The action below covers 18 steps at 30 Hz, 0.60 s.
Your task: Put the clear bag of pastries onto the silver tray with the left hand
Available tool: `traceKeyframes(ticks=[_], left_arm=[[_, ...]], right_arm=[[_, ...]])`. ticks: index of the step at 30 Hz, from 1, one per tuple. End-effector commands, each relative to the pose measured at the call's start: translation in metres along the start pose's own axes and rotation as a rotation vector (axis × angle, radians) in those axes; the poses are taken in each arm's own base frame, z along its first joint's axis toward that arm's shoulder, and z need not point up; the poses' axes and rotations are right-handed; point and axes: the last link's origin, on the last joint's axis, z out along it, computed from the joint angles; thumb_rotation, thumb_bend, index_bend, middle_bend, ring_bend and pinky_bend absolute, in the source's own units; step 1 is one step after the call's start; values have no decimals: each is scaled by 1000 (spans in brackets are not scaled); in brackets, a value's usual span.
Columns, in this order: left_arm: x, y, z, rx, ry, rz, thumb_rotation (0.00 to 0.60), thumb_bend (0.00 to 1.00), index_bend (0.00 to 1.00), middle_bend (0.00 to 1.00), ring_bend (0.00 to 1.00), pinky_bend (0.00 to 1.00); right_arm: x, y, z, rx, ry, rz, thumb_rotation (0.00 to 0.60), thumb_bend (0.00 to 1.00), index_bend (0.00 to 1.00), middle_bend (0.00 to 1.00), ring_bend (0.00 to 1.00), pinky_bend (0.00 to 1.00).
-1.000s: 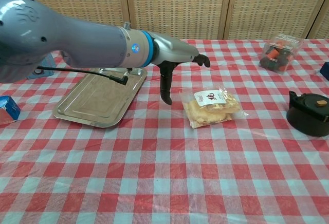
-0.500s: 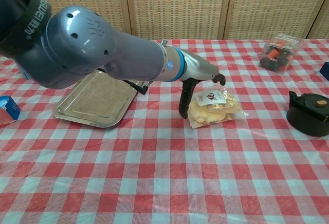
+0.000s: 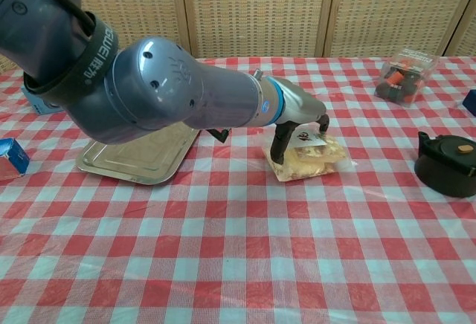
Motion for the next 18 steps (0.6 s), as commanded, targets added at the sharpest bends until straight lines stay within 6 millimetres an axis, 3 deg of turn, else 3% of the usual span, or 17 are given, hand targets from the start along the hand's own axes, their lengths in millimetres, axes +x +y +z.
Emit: traceKeyframes(ticks=[1,11,18], left_arm=[[-2,-1,2,24,47,2,600,403,361,146,133,329],[-7,-6,-4,15,128,7,600,417,425,200,179,353],[3,-28,-19,35,204,-3,600,417,427,200,179,353]], right_arm=[[0,-1,-1,7,1,2,600,53,0,0,0,0],[1,0,0,7,11,-1,600,53,0,0,0,0],[2,-2,-2,13,14,-4,600,53,0,0,0,0]])
